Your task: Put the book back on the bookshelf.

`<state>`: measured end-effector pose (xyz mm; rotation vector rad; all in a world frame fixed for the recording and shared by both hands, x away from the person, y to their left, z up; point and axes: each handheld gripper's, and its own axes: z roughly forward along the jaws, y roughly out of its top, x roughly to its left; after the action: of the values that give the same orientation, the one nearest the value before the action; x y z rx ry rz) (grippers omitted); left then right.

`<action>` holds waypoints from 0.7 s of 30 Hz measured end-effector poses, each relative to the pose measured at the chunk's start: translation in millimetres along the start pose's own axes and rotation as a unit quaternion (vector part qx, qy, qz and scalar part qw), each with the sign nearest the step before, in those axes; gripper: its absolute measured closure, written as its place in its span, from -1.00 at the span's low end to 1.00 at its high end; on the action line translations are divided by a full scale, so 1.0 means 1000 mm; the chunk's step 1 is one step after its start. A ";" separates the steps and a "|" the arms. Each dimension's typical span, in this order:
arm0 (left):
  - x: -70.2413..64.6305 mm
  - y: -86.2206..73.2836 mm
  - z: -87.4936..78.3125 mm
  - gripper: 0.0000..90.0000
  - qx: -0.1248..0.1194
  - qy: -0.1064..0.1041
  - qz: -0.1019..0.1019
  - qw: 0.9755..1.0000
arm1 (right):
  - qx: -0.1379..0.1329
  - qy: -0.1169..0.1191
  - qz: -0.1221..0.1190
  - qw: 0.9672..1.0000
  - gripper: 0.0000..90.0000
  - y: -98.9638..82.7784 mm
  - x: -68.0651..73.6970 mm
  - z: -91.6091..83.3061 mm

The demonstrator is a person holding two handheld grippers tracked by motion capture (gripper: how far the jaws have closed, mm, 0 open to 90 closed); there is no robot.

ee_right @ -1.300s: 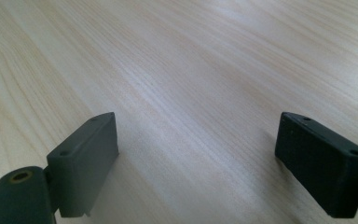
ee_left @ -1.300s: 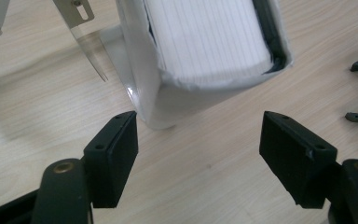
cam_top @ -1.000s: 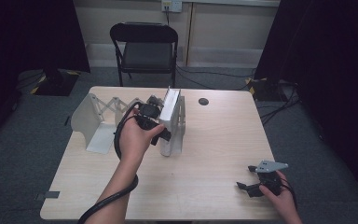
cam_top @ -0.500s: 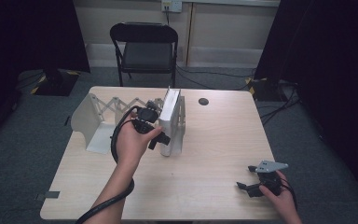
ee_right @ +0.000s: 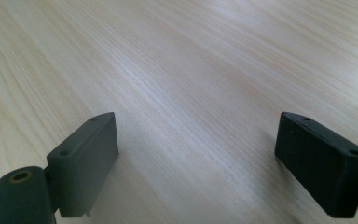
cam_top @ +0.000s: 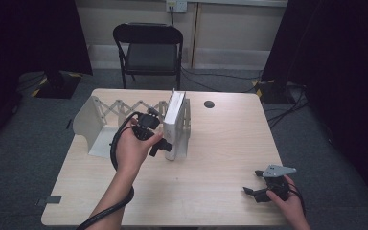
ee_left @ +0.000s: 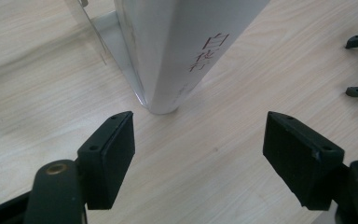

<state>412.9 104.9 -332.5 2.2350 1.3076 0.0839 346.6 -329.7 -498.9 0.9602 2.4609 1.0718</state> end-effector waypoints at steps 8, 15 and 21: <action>0.004 -0.006 0.001 -0.45 -0.005 -0.001 0.006 1.000 | 0.000 0.000 0.000 1.000 -0.72 0.000 0.000 0.000; 0.008 -0.011 0.000 -0.45 -0.009 -0.005 0.007 1.000 | 0.000 0.000 0.000 1.000 -0.72 0.000 0.000 0.000; 0.012 -0.017 0.002 -0.45 -0.009 -0.009 0.011 1.000 | -0.001 0.000 0.000 1.000 -0.72 0.000 0.000 0.000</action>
<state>406.4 119.9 -344.6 2.2309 1.2681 0.0830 346.6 -329.7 -499.0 0.9600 2.4597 1.0725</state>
